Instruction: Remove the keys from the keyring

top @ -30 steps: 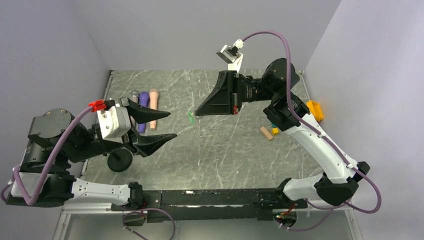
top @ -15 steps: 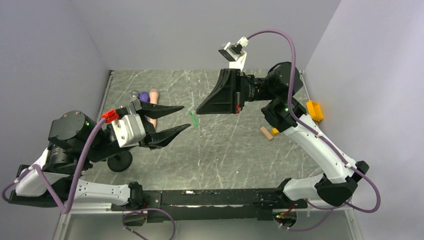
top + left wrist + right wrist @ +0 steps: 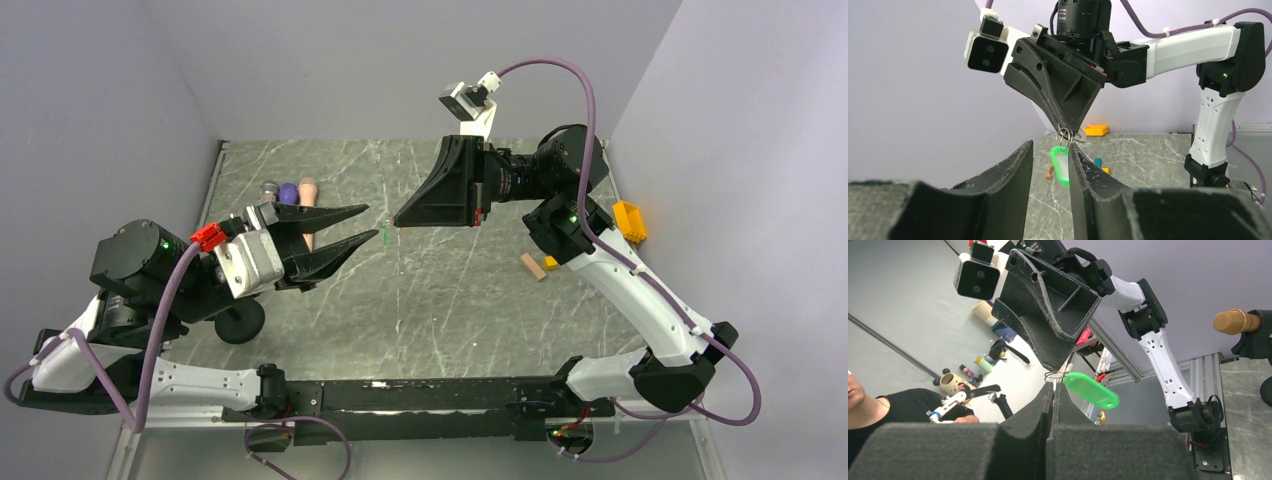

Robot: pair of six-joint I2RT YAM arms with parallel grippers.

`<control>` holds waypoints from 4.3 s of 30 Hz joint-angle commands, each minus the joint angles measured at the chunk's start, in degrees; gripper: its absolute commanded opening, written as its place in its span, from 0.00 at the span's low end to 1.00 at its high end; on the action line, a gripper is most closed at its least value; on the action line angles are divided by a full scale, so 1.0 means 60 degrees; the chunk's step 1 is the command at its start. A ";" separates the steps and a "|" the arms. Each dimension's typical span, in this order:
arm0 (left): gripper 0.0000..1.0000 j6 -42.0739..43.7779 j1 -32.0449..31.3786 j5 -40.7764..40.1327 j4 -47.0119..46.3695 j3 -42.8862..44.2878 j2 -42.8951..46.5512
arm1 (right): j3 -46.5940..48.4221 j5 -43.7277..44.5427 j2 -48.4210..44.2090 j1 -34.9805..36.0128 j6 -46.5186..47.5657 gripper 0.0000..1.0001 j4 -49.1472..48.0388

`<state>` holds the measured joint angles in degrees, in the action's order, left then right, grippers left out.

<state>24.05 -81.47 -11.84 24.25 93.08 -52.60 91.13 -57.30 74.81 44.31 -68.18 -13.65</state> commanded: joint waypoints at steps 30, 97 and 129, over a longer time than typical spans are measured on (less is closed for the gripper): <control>0.00 0.0415 -0.0054 0.0083 0.0113 0.0389 -0.0586 | 0.0229 -0.0176 0.0027 -0.0025 -0.0092 0.00 -0.0363; 0.00 -0.1931 -0.0406 0.0547 0.9009 0.5478 -0.5112 | 0.2141 0.0616 -0.0033 0.0573 0.4585 0.00 0.8104; 0.99 -0.3573 -0.0288 0.0300 0.7942 0.4794 -0.2878 | 0.0312 0.1820 -0.1166 0.0960 0.4718 0.00 0.7385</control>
<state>4.93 -83.18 -10.33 77.78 123.92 -73.82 92.90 -47.24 69.67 49.93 -40.05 33.30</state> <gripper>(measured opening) 0.994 0.015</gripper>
